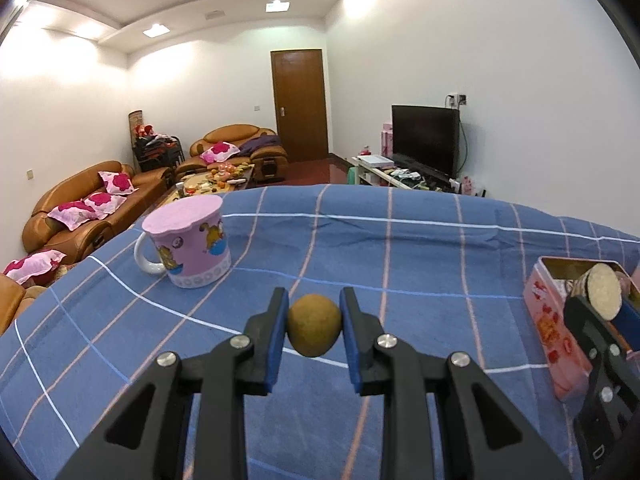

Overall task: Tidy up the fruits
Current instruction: 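Carry the jar in the right gripper while the left gripper carries the green-yellow fruit over the tin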

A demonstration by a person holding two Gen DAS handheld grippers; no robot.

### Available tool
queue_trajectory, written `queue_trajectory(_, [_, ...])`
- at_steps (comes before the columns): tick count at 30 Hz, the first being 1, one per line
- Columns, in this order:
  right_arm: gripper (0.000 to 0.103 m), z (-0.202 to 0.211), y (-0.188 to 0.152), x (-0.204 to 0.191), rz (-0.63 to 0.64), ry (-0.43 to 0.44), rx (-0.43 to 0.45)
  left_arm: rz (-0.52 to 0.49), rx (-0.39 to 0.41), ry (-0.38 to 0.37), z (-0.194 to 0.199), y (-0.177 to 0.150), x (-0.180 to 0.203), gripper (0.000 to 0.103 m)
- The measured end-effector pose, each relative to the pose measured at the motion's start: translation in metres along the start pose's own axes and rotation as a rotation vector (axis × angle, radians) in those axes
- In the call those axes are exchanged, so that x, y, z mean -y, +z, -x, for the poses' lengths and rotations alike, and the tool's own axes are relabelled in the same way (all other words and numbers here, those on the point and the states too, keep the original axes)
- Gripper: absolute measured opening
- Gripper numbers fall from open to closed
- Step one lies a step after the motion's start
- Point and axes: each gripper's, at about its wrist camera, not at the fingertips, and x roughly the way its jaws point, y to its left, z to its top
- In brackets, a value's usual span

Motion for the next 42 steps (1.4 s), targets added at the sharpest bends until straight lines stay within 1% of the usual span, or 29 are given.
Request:
queue_trajectory(7, [0.04, 0.006, -0.005, 0.015, -0.022, 0.0, -0.017, -0.019, 0.014, -0.018, 0.011, -0.005, 0.015, 0.028])
queue_trajectory(15, [0.04, 0.014, -0.009, 0.03, -0.032, -0.006, -0.022, -0.024, 0.012, -0.045, 0.02, -0.009, 0.029, 0.028])
queue_trajectory(34, [0.04, 0.031, -0.014, 0.084, -0.034, -0.077, -0.005, -0.078, 0.031, -0.109, 0.041, -0.015, 0.082, 0.028])
queue_trajectory(42, [0.04, 0.036, -0.016, 0.1, -0.02, -0.096, 0.008, -0.093, 0.017, -0.151, 0.046, -0.017, 0.105, 0.028])
